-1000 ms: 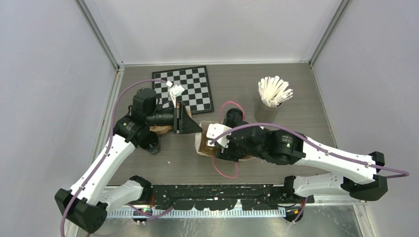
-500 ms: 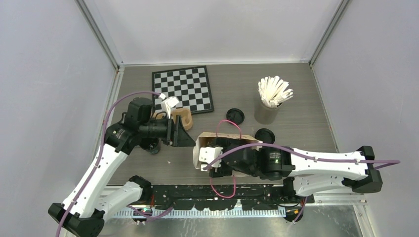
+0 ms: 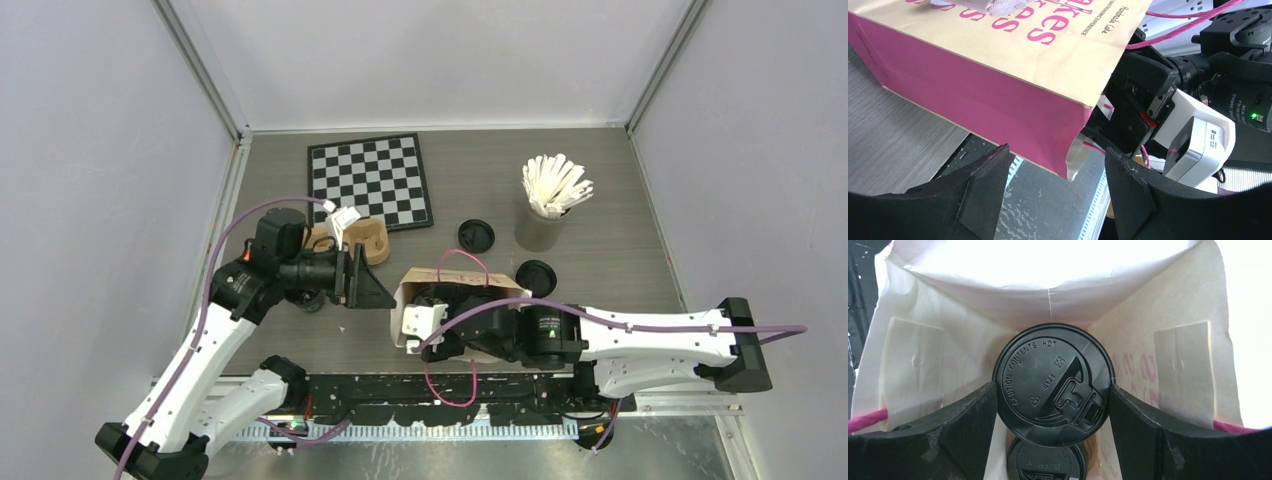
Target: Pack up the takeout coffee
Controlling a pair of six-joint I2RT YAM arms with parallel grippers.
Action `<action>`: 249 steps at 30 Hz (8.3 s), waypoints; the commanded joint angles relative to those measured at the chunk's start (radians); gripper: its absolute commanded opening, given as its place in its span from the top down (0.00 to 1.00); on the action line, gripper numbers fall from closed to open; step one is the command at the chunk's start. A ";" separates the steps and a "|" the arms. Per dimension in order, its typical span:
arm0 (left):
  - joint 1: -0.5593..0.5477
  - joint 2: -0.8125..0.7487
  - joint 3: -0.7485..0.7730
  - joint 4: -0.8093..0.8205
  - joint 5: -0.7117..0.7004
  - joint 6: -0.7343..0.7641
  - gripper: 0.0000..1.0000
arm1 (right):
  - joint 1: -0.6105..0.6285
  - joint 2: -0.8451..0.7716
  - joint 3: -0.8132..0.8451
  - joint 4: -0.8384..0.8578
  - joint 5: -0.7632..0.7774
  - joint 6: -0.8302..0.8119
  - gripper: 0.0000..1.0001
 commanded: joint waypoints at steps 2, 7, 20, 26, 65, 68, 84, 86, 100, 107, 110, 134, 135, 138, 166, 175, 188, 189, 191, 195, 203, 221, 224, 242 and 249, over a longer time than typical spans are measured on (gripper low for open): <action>0.001 -0.027 -0.030 0.065 0.030 -0.045 0.29 | 0.002 -0.042 -0.031 0.103 -0.012 -0.025 0.39; -0.038 -0.033 -0.086 0.066 -0.014 -0.035 0.29 | 0.001 -0.048 -0.077 0.159 -0.005 -0.019 0.40; -0.106 -0.032 -0.103 0.101 -0.063 -0.012 0.61 | -0.006 -0.073 -0.185 0.256 0.003 -0.025 0.40; -0.106 -0.021 -0.086 0.055 -0.059 0.051 0.72 | -0.024 -0.091 -0.202 0.236 -0.004 -0.040 0.39; -0.106 -0.017 -0.064 -0.082 0.071 0.158 1.00 | -0.148 0.067 -0.250 0.368 -0.154 -0.171 0.41; -0.106 -0.013 -0.069 -0.080 0.073 0.147 1.00 | -0.155 0.054 -0.270 0.353 -0.161 -0.175 0.41; -0.106 -0.001 -0.096 0.010 0.101 0.088 1.00 | -0.204 0.137 -0.219 0.382 -0.194 -0.233 0.41; -0.106 -0.004 -0.101 0.017 0.101 0.083 1.00 | -0.204 0.147 -0.211 0.388 -0.196 -0.237 0.41; -0.106 0.005 -0.108 0.033 0.103 0.076 1.00 | -0.229 0.211 -0.213 0.422 -0.180 -0.206 0.41; -0.106 0.007 -0.109 0.038 0.103 0.072 1.00 | -0.241 0.230 -0.220 0.464 -0.165 -0.189 0.41; -0.106 0.009 -0.114 0.047 0.104 0.067 1.00 | -0.240 0.235 -0.219 0.479 -0.168 -0.182 0.41; -0.106 0.023 -0.109 0.044 0.096 0.071 1.00 | -0.250 0.190 -0.192 0.461 -0.177 -0.172 0.19; -0.106 0.025 -0.108 0.041 0.096 0.075 1.00 | -0.251 0.190 -0.191 0.460 -0.179 -0.173 0.18; -0.106 0.029 -0.105 0.038 0.096 0.075 1.00 | -0.250 0.187 -0.191 0.455 -0.192 -0.174 0.16; -0.106 0.071 -0.061 -0.004 0.057 0.081 1.00 | -0.274 0.114 -0.163 0.408 -0.227 -0.134 0.15; -0.106 0.076 -0.062 -0.004 0.047 0.082 1.00 | -0.279 0.098 -0.165 0.393 -0.249 -0.141 0.09; -0.106 0.078 -0.052 0.009 0.042 0.062 1.00 | -0.285 0.050 -0.119 0.298 -0.250 -0.108 0.10; -0.106 0.076 -0.054 0.017 0.045 0.057 1.00 | -0.288 0.046 -0.117 0.288 -0.257 -0.096 0.10; -0.106 0.070 -0.061 0.027 0.046 0.053 1.00 | -0.292 0.032 -0.112 0.272 -0.280 -0.081 0.10; -0.106 0.060 -0.074 0.043 0.050 0.036 1.00 | -0.294 0.020 -0.089 0.223 -0.270 -0.059 0.10; -0.106 0.043 -0.088 0.087 0.052 -0.002 1.00 | -0.302 -0.030 -0.050 0.099 -0.214 0.006 0.43; -0.106 0.025 -0.127 0.212 0.020 -0.198 1.00 | -0.318 -0.058 0.037 -0.003 -0.195 0.142 0.52; -0.106 0.007 -0.131 0.241 0.013 -0.247 1.00 | -0.322 -0.076 0.067 -0.048 -0.198 0.163 0.52; -0.106 -0.144 -0.218 0.368 -0.036 -0.523 1.00 | -0.325 -0.148 0.269 -0.235 -0.251 0.331 0.49; -0.105 -0.098 -0.166 0.265 -0.047 -0.508 1.00 | -0.325 -0.195 0.328 -0.233 -0.257 0.430 0.41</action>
